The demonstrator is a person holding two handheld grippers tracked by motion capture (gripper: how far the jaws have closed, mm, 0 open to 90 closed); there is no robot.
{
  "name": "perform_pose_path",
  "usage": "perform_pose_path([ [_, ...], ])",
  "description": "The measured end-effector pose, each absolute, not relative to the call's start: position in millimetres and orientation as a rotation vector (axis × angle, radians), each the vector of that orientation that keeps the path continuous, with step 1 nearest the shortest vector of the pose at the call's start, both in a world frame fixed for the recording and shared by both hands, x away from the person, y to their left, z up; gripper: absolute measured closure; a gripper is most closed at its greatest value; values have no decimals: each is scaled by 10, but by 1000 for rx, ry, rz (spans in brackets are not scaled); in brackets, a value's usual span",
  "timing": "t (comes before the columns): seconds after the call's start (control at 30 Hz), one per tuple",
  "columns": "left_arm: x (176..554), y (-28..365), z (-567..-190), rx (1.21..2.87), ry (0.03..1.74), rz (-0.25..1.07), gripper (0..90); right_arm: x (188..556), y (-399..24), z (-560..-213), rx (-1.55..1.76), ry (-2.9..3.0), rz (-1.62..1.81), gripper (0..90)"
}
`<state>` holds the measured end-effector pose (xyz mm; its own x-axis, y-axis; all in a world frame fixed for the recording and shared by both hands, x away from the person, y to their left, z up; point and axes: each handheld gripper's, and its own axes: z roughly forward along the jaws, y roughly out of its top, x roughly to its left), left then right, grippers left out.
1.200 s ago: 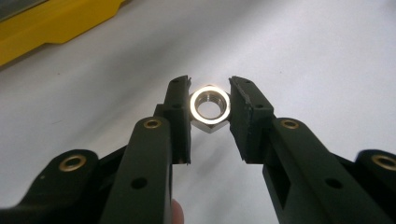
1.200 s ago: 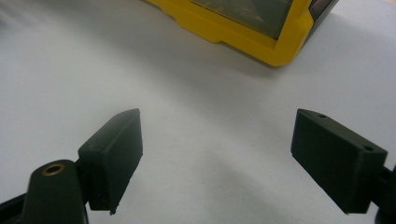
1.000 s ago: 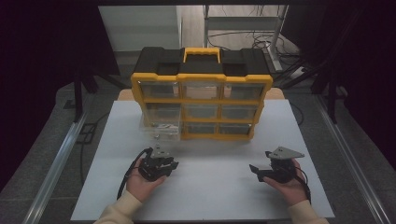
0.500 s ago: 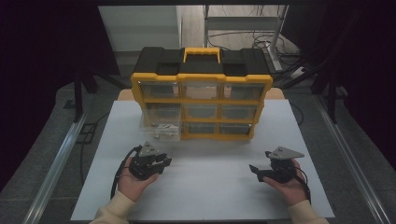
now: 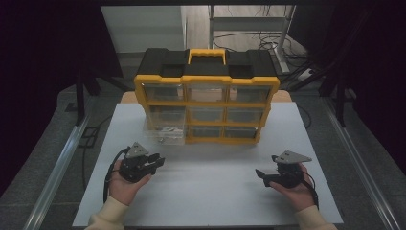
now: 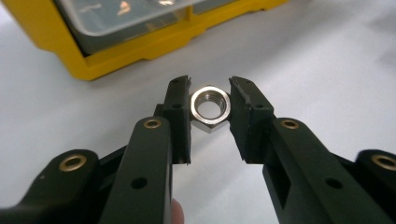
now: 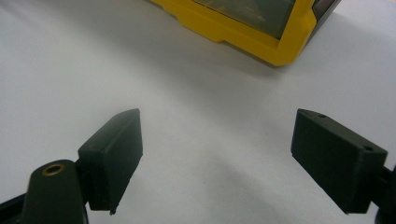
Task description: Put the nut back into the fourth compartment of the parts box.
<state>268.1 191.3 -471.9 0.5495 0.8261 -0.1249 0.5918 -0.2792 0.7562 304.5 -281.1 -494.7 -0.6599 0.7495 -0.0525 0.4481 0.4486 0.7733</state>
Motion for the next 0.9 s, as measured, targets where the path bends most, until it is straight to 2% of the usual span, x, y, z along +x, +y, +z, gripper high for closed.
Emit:
perform_pose_path([
  [0.9,2622,2300,-4493,1871,1199,435,703,3048,-2806,-4956,1016,2322,1060,170],
])
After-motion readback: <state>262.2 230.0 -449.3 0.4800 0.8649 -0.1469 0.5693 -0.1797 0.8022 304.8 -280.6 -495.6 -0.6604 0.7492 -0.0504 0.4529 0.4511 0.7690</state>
